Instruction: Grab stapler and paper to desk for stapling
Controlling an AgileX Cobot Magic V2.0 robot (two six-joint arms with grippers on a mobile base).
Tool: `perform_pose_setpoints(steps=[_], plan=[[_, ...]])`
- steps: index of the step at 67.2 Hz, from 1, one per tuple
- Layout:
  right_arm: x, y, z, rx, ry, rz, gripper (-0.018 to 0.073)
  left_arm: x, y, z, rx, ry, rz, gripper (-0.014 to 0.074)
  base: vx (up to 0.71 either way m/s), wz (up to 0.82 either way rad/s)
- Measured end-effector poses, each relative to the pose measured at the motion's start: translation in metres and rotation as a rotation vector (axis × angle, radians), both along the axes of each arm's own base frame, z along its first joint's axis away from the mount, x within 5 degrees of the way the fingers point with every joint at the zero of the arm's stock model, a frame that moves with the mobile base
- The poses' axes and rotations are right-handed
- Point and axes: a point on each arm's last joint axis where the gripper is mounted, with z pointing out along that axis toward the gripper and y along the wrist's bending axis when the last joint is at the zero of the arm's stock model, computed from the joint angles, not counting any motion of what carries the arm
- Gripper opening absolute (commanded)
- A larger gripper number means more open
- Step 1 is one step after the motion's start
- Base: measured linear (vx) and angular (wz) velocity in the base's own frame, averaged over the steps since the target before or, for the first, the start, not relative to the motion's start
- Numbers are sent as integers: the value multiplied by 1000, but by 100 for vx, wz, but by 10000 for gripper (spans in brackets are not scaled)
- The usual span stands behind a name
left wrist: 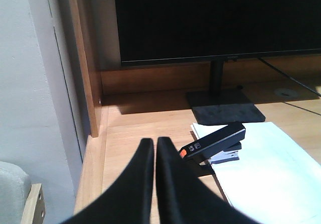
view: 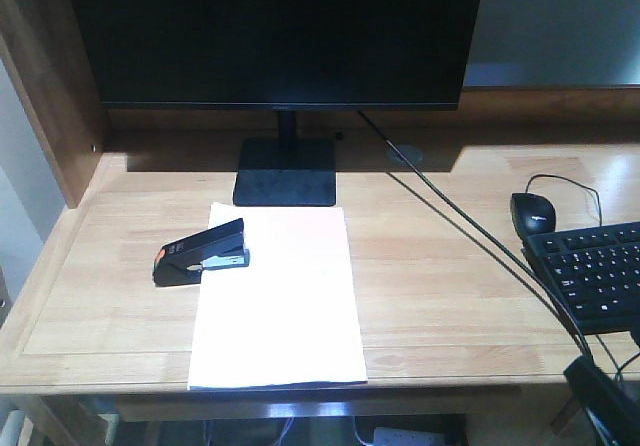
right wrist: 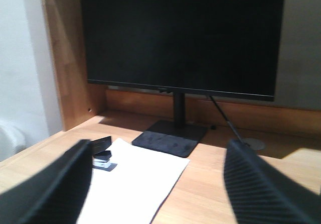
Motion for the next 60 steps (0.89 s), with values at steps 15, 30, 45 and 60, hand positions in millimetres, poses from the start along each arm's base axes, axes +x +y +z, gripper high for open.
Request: perform_pose_setpoints(steps=[15,30,45,60], plan=[[0,-1,0,3,0,-6,19,0,0,0,0,0,0,-6,0,0],[0,-1,0,3,0,-6,-11,0,0,0,0,0,0,-6,0,0],[0,-1,0,3,0,-6,-9,0,0,0,0,0,0,-6,0,0],[0,-1,0,3,0,-6,-9,0,0,-1,0,3,0,-6,0,0]])
